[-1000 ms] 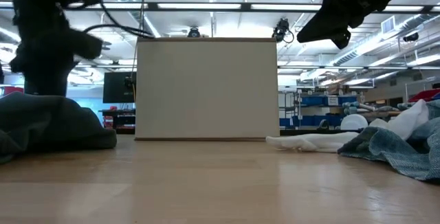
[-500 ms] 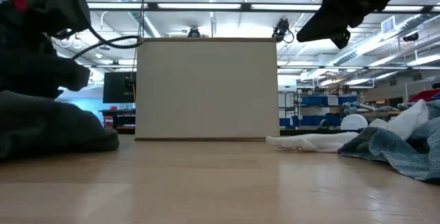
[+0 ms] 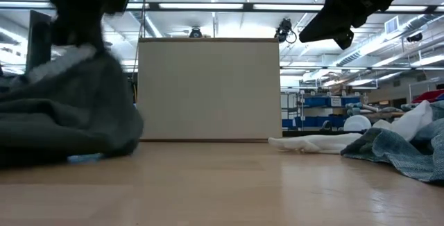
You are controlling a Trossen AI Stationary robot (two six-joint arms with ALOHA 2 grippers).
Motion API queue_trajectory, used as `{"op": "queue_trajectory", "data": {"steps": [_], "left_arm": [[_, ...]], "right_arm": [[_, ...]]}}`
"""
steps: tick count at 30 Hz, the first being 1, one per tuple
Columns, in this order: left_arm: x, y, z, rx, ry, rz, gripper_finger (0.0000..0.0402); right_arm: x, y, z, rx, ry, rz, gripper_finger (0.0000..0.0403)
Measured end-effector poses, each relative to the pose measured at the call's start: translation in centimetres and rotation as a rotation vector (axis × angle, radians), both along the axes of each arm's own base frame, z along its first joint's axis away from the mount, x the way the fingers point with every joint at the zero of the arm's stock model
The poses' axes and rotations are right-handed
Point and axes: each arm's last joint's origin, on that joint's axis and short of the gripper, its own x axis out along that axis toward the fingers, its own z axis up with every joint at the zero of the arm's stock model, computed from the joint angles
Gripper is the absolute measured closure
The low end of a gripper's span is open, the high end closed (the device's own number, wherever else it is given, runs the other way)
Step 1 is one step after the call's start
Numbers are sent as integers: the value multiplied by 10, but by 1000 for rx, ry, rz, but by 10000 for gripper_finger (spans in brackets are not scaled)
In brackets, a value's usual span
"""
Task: Sort clothes
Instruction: Put the gray underwear into the laundry organizer
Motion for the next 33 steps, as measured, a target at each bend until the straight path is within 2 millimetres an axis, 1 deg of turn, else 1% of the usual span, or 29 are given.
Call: {"op": "queue_trajectory", "data": {"steps": [5, 9, 13, 17, 24, 28, 33], "left_arm": [[5, 2, 63, 113, -176, -40, 401], [4, 10, 110, 181, -316, -47, 401], [4, 23, 152, 300, -413, -41, 401], [9, 45, 189, 436, -480, -6, 401], [29, 96, 244, 685, -543, 99, 401], [42, 125, 267, 767, -572, 140, 401], [52, 151, 289, 862, -602, 183, 401]], "right_arm": [[0, 0, 0, 1, -2, 0, 364], [0, 0, 1, 2, -9, 0, 364], [0, 0, 1, 2, -10, 0, 364], [1, 0, 2, 3, -22, 0, 364], [1, 0, 2, 3, -25, 0, 364], [1, -1, 2, -5, -23, 0, 364], [1, -1, 2, -6, -21, 0, 364]]}}
